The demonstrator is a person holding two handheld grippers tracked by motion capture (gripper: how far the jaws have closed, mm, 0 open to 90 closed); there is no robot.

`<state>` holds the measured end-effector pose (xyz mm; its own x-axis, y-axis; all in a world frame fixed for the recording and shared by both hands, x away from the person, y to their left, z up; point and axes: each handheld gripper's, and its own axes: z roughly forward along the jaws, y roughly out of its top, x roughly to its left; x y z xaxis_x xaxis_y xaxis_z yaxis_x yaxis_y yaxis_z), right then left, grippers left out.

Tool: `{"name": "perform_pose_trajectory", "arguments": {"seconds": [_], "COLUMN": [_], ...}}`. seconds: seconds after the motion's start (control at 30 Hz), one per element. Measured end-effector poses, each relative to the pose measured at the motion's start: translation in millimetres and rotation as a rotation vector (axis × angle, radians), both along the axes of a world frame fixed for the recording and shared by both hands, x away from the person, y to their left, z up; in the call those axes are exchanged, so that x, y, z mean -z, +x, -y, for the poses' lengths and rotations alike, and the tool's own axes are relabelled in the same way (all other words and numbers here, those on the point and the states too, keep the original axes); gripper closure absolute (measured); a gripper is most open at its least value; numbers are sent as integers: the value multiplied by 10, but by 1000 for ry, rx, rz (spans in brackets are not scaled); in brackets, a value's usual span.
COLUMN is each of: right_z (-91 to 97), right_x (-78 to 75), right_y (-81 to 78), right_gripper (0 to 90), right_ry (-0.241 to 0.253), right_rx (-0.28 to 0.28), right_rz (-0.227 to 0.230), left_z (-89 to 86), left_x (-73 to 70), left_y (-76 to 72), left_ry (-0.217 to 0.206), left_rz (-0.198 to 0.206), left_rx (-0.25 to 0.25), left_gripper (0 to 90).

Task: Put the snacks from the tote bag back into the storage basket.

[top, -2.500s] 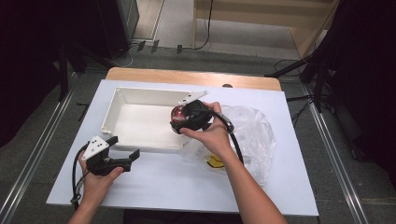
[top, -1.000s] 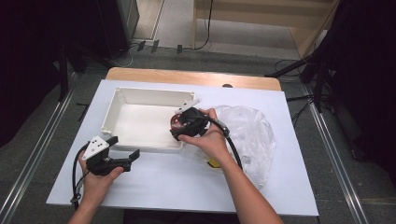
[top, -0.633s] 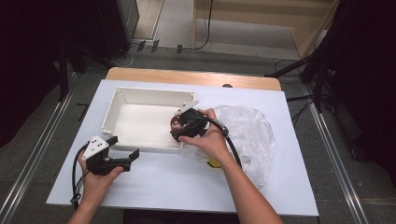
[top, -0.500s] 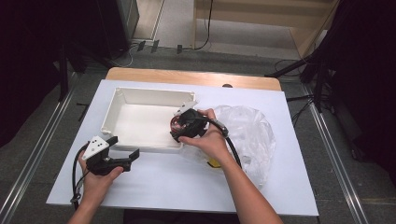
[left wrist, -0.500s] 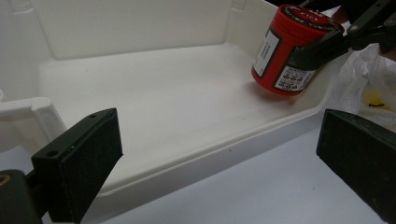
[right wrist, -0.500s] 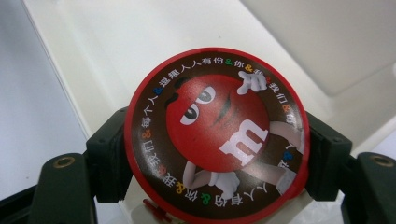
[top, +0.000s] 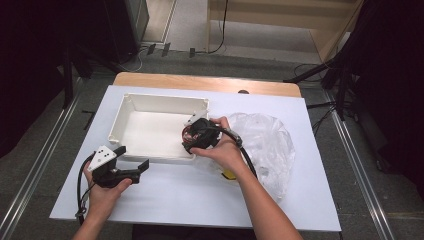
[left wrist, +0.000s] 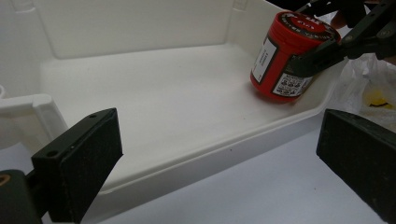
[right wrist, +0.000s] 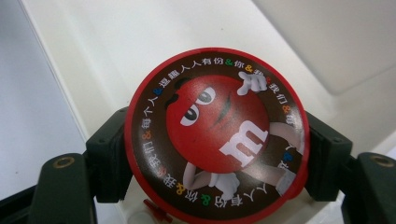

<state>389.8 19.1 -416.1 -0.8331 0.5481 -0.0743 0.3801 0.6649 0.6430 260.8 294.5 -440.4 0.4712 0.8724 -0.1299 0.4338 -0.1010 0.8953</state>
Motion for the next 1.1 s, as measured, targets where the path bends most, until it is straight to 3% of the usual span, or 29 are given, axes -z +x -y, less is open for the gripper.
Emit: {"name": "perform_pose_trajectory", "arguments": {"seconds": [0.2, 1.1], "right_z": [-47, 192], "right_x": [56, -165], "right_y": [-23, -67], "right_gripper": [253, 121], "right_ry": [-38, 95], "right_rx": [-6, 28], "right_rz": [-14, 4], "left_z": [-6, 5], "left_x": [0, 1], "left_y": [-1, 0], "left_ry": [-2, -4], "left_rz": [0, 1], "left_rx": [-3, 3], "left_gripper": [3, 3]}}
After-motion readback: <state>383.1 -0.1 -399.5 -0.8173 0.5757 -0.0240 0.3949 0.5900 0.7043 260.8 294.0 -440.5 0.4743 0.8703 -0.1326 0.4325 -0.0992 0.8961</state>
